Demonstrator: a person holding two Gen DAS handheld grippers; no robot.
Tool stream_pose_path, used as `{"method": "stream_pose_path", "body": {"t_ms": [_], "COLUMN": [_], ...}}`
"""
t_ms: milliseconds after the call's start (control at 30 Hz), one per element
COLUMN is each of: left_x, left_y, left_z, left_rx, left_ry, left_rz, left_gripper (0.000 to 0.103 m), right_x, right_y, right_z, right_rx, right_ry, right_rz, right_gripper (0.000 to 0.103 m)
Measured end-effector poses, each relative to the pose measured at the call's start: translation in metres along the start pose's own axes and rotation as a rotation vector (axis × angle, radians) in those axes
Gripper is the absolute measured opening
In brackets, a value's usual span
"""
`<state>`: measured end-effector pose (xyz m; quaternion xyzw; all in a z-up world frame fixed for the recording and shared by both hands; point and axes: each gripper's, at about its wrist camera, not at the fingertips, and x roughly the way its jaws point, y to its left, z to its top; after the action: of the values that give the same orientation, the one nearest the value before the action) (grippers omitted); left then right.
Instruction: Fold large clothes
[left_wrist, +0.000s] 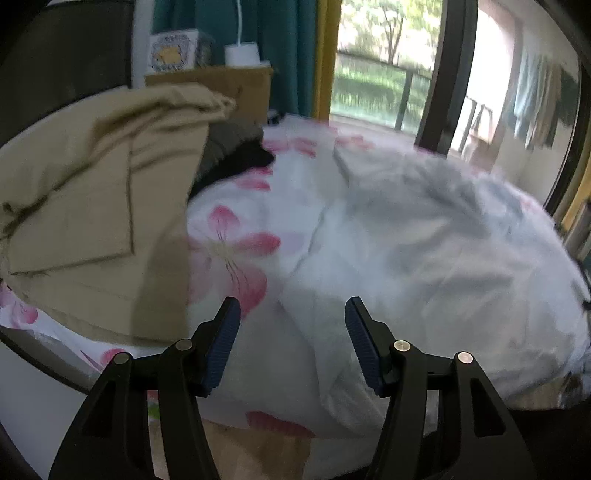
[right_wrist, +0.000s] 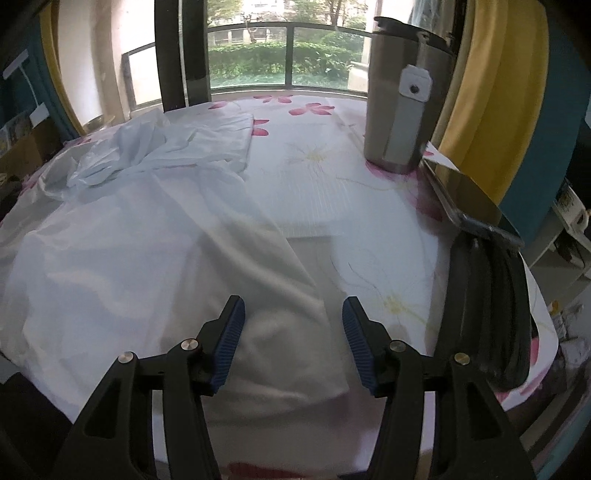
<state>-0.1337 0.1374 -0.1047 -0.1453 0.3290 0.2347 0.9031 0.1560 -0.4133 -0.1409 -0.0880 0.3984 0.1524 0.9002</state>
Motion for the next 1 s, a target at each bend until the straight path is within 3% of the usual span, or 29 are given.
{"method": "stream_pose_path", "body": {"t_ms": [100,167,233,367,467,600,733,800,867,933,1000], "left_x": [-0.005,0.001,0.01,0.017,0.015,0.017,0.026,0.025,0.023,0.022,0.02], "left_y": [0.0,0.0,0.001,-0.006,-0.019,-0.033,-0.044,-0.039,-0.03,-0.022,-0.011], "left_z": [0.006,0.007,0.004,-0.003,-0.007,-0.01,-0.01,-0.01,-0.008,-0.005,-0.002], "left_rx": [-0.003,-0.013,-0.02,0.008,0.058,0.091,0.169,0.157,0.144,0.134,0.097], "left_ry": [-0.032,-0.012,0.026,0.066,0.089,0.091,0.08,0.069,0.056,0.056,0.056], "left_rz": [-0.01,-0.006,0.007,-0.026,-0.079,-0.09,0.0,0.009,0.022,0.045,0.037], "left_gripper": [0.065,0.074,0.075,0.076,0.076,0.076,0.075,0.065,0.029,0.006,0.006], "right_x": [-0.004,-0.006,-0.006,-0.01,-0.011,-0.013,-0.013,-0.014,-0.014,-0.015,-0.015], "right_y": [0.0,0.002,0.01,0.032,0.038,0.05,0.057,0.057,0.055,0.055,0.059], "right_z": [-0.005,-0.008,-0.009,-0.012,-0.013,-0.013,-0.013,-0.013,-0.012,-0.012,-0.011], "right_rx": [0.023,0.04,0.03,-0.023,-0.001,-0.027,-0.041,-0.042,-0.028,-0.005,-0.007], "right_ry": [-0.003,-0.013,-0.021,-0.029,-0.027,-0.013,-0.007,-0.007,-0.012,-0.016,-0.018], "right_rz": [-0.004,-0.016,-0.003,0.034,0.057,0.082,0.102,0.108,0.119,0.141,0.155], "right_gripper": [0.057,0.057,0.057,0.023,0.009,0.008,0.007,0.007,0.007,0.007,0.007]}}
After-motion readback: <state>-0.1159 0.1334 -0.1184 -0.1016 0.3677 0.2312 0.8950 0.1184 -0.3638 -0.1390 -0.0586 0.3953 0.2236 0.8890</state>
